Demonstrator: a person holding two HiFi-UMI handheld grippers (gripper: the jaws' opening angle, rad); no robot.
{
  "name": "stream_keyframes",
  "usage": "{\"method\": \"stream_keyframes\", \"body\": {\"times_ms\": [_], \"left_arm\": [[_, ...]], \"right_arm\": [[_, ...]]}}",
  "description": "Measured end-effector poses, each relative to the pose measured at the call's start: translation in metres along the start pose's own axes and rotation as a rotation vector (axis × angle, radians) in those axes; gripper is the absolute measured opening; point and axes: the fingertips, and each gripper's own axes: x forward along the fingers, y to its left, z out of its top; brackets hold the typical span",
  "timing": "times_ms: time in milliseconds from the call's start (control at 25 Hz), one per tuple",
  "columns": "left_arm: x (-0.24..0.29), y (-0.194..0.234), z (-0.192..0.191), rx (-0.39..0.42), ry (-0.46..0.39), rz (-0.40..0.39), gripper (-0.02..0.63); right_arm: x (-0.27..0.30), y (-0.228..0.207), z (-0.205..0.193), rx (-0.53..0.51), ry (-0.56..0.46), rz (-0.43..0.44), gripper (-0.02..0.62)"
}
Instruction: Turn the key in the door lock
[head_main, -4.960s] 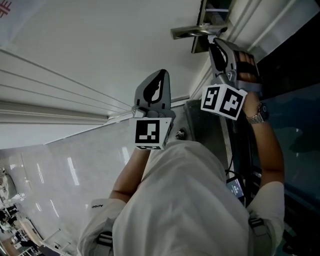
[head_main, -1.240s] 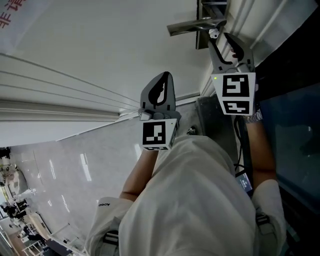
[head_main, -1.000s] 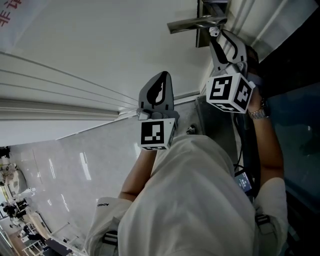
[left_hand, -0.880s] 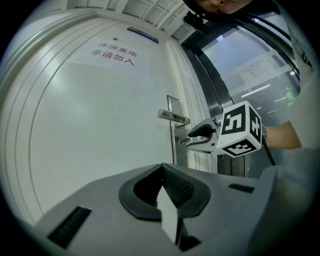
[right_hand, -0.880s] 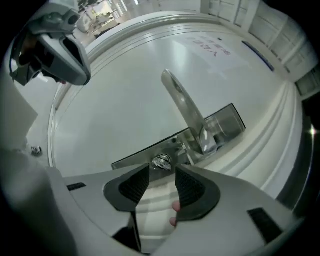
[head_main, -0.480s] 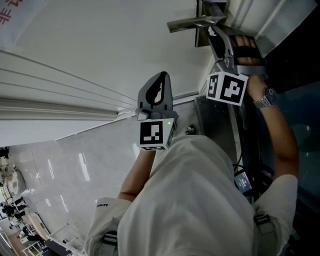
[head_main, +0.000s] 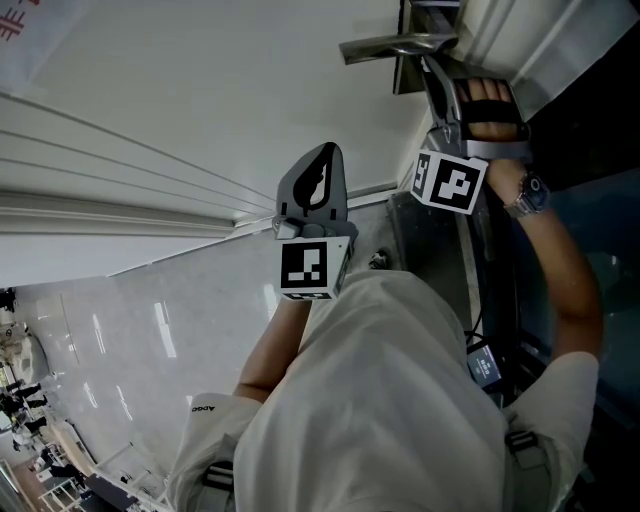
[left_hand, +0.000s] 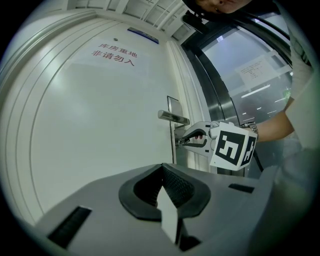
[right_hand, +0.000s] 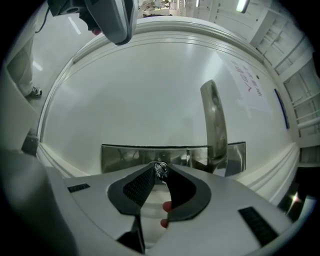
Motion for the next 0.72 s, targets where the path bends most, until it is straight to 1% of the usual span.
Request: {"method": "stream_keyframes", "body": {"times_ms": [120, 200, 480, 720], "left_arm": [[0.0008, -0.0024, 0.0001, -0.002, -0.001, -0.005, 0.006], [0.0010, -0.0028, -0.0003, -0.001, -0.001, -0.005, 0.006], [-0.0002, -0.0020, -0.0012, -0.009, -0.004, 0.005, 0.006], [-0.0017, -0.0011, -0.0006, -0.017, -0.007, 0.007, 0.006]], "right_arm": [[-0.0002, 0.0003, -0.0003, -0.011, -0.003, -0.028, 0.074], [0.0000, 0.0004, -0.0002, 0.001, 0.000, -0.034, 0.072], [0.0001, -0.0016, -0.0002, 0.126, 0.007, -0.024, 0.066], [-0.0001, -0.0039, -0.0001, 0.255, 0.012, 0.005, 0.066]]}}
